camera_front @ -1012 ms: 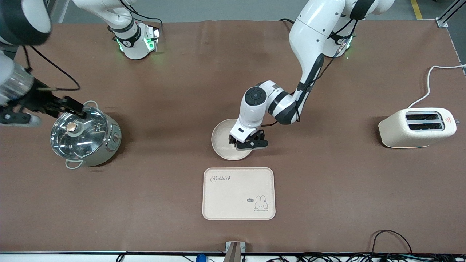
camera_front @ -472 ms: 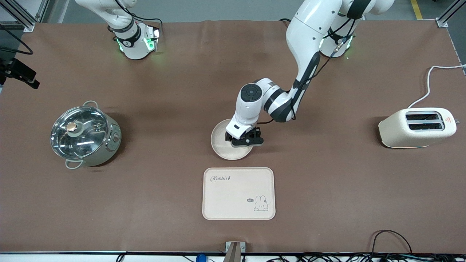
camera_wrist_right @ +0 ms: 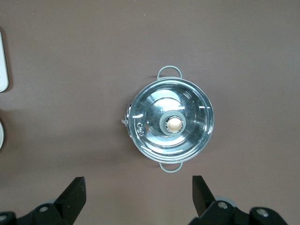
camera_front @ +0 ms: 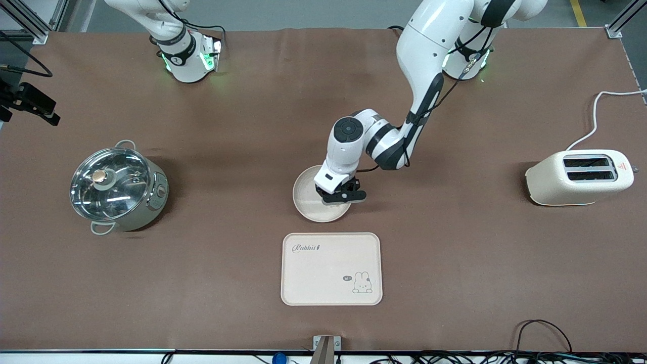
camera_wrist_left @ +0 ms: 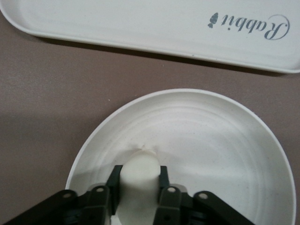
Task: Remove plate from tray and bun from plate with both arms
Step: 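Lift the bun with the left gripper and carry it toward the toaster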
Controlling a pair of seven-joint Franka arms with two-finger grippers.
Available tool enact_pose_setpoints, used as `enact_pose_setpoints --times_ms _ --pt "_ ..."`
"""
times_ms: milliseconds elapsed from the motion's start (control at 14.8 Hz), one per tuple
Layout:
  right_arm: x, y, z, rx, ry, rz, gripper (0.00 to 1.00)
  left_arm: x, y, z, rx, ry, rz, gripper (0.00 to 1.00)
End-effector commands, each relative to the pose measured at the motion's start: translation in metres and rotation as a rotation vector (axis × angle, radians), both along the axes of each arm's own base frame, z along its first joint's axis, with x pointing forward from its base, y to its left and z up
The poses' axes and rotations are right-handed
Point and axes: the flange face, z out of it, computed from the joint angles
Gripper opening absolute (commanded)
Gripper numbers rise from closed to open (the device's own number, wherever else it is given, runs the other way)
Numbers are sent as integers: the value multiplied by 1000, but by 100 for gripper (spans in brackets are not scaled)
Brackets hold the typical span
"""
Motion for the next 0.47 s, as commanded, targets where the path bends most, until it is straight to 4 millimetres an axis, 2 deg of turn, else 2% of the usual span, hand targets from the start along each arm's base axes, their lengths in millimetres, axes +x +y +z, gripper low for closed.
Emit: enact_pose_setpoints --times_ms 0,135,270,337,405 --pt "0 5 1 -12 -10 21 100 6 5 22 29 6 26 3" --pt "0 5 1 -11 -5 23 100 8 16 55 100 44 -8 0" --pt "0 5 1 -11 -7 21 100 37 66 105 156 81 -77 0" --pt "1 6 2 -12 -13 23 100 50 97 123 181 112 -107 0" --pt "1 7 2 -10 -13 24 100 56 122 131 199 136 -144 0"
